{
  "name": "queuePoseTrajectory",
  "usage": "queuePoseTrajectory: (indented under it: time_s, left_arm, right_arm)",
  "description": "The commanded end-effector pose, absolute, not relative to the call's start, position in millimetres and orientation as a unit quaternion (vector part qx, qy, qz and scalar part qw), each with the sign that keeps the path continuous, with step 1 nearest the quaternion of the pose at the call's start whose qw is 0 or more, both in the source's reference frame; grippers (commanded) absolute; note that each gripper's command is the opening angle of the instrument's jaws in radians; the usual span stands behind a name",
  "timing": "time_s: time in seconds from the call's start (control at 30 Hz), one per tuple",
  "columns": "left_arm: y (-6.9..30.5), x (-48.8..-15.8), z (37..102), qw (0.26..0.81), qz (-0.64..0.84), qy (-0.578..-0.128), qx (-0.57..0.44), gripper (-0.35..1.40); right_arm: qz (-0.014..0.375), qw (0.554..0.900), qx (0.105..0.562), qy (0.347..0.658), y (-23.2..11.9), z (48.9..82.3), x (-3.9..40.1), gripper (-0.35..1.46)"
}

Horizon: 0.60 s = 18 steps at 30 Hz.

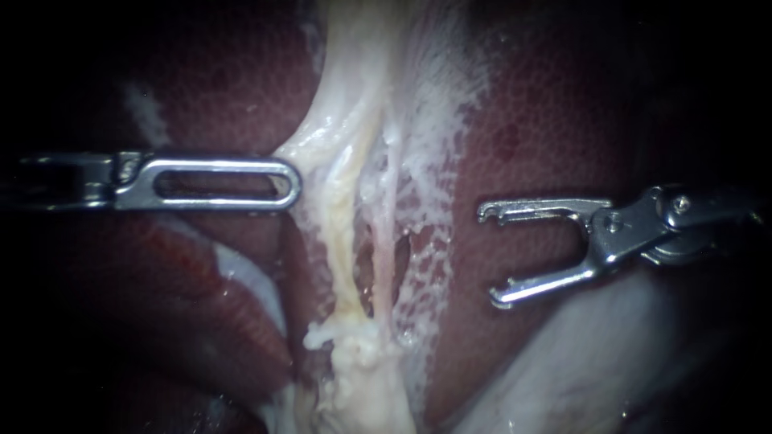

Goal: Going back first clip left tube

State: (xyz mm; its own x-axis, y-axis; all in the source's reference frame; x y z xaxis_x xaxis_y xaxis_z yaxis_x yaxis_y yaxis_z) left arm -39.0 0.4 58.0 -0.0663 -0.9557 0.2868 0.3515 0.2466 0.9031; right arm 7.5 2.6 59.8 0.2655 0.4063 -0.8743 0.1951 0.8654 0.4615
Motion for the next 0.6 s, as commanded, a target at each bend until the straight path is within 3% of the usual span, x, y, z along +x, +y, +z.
queuePoseTrajectory:
  time_s: [0.03,0.6]
  left_arm:
    - [0.1,-39.3,58.6,0.612,-0.533,-0.498,0.305,-0.35]
    - [-0.6,-40.5,60.3,0.610,-0.534,-0.497,0.311,-0.35]
  right_arm:
    - [0.070,0.755,0.250,0.602,2.6,59.8,7.4,0.60]
    - [0.067,0.755,0.248,0.603,2.6,59.8,7.3,0.60]
